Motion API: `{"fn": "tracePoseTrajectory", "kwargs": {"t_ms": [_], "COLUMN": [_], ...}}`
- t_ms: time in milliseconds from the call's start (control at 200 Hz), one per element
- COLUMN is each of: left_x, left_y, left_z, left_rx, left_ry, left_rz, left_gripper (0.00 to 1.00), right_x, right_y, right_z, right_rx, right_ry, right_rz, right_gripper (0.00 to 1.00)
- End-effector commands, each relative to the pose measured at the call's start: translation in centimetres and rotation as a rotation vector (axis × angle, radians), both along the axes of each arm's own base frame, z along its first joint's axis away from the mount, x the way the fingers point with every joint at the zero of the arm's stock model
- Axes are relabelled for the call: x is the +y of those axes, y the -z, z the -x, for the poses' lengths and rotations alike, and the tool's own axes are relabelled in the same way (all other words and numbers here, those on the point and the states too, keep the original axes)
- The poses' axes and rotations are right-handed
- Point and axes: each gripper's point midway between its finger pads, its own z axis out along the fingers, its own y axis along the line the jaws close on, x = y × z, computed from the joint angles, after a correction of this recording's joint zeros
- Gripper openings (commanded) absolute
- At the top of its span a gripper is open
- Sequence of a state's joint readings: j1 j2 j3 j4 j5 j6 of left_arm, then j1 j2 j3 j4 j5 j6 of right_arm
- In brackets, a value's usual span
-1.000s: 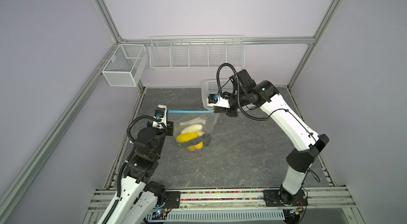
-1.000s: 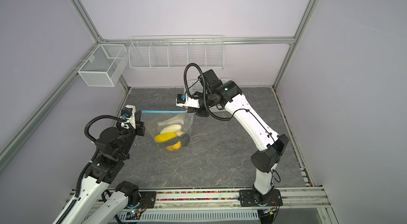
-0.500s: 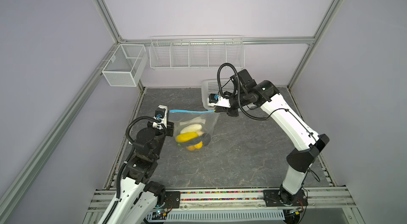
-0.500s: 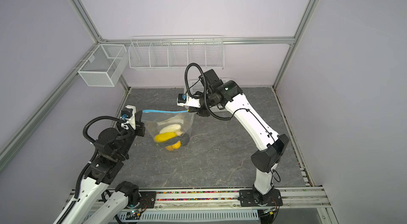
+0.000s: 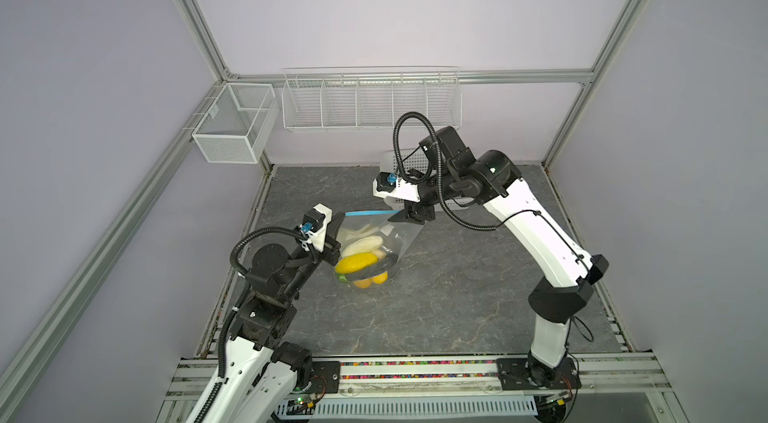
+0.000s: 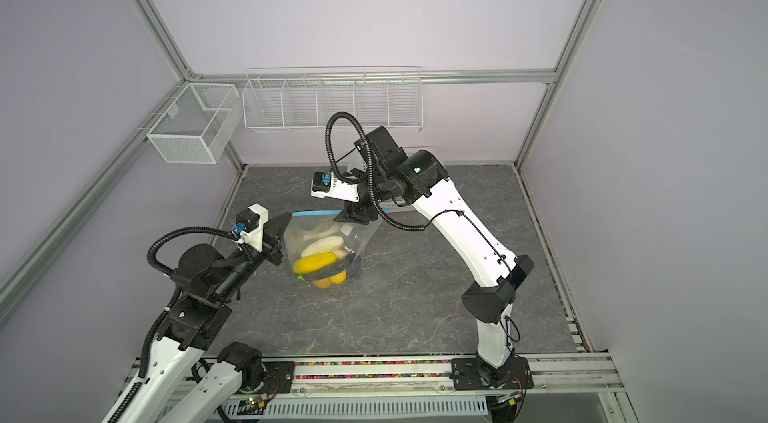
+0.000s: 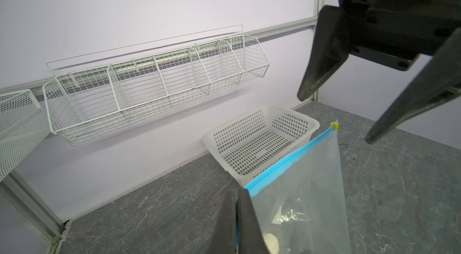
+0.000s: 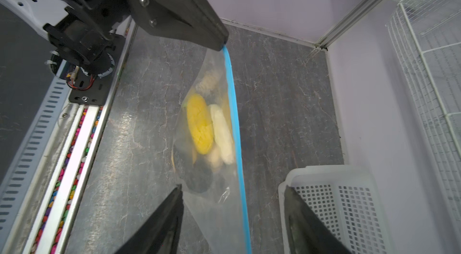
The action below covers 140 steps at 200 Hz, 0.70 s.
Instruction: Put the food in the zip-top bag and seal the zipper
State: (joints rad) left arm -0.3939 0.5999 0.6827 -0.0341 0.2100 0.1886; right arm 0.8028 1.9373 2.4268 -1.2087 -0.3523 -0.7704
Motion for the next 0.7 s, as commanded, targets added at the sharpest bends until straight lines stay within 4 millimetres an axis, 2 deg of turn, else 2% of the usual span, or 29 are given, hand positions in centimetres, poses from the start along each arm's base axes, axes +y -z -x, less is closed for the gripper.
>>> {"fn": "tracePoseTrajectory", "kwargs": {"t_ms": [0, 170, 280, 445, 695], "left_x": [-0.1, -0.1, 0.1, 0.1, 0.0], "left_y": [-3.0, -3.2, -3.1, -2.9, -2.7], "left_z": [1.2, 1.4, 1.5, 1.5, 1.6], "left_rx": [-0.084, -0.098, -0.096, -0.098, -0.093], "left_ry": [0.036, 0.037, 0.032, 0.028, 0.038], "left_rz": [0.029, 0.027, 0.025, 0.02, 0.018], "left_gripper": [0.0, 0.0, 0.0, 0.0, 0.0], "right_x": [-0.2, 0.3, 0.5, 0.7, 1.0], "right_y": [2.3, 3.4, 4.0, 4.6, 5.1], "right_z": [0.2, -0.7, -1.3, -1.1, -1.7], "right_rx": [0.123, 0.132, 0.153, 0.18, 0.167], "right_ry": [0.036, 0.044, 0.044, 0.021, 0.002], "right_rz": [0.065, 0.074, 0.066, 0.071, 0.071], "right_gripper": [0.62, 0.57, 0.49, 0.38, 0.3]}}
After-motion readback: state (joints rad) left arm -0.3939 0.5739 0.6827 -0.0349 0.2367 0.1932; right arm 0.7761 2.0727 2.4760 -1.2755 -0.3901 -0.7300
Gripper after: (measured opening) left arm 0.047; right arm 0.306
